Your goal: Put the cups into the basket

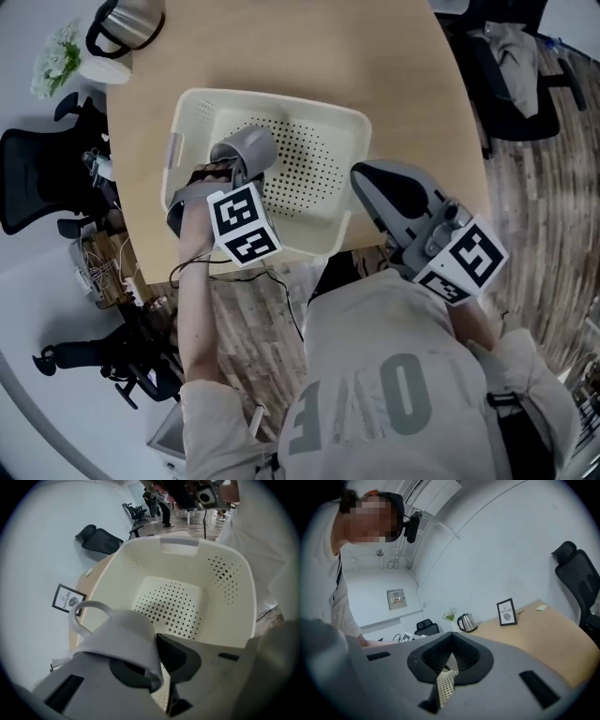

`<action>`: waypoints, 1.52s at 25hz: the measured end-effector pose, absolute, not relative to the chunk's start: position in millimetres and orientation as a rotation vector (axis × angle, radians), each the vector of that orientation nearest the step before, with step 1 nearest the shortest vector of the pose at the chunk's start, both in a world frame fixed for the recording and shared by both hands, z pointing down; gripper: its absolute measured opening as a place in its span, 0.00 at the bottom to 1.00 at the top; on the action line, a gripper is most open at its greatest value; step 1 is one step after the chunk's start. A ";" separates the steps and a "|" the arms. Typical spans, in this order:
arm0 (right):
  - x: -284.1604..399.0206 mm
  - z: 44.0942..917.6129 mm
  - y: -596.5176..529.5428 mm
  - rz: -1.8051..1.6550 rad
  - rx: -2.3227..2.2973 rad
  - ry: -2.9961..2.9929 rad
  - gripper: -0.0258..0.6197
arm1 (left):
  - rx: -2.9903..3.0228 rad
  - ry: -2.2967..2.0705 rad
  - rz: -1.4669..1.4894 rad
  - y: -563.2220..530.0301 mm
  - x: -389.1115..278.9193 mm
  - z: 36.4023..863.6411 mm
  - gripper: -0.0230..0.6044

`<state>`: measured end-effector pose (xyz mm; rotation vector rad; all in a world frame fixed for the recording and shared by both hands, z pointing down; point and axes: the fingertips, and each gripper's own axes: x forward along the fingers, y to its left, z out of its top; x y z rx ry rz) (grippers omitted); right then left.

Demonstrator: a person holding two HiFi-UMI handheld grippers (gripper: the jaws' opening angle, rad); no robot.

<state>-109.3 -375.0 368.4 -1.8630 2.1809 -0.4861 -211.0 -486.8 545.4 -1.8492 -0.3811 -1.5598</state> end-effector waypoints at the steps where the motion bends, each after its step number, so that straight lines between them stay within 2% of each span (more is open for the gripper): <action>1: -105.3 368.3 -371.9 -0.486 -1.876 2.165 0.04 | -1.815 -0.402 -1.573 -487.4 -211.8 551.4 0.11; 15: -81.9 371.3 -353.8 -0.475 -1.977 2.109 0.04 | -1.514 -0.658 -1.828 -477.7 -241.5 613.2 0.11; 38: -100.4 375.1 -344.6 -0.481 -1.957 2.218 0.04 | -1.554 -0.569 -1.782 -472.4 -231.4 612.4 0.15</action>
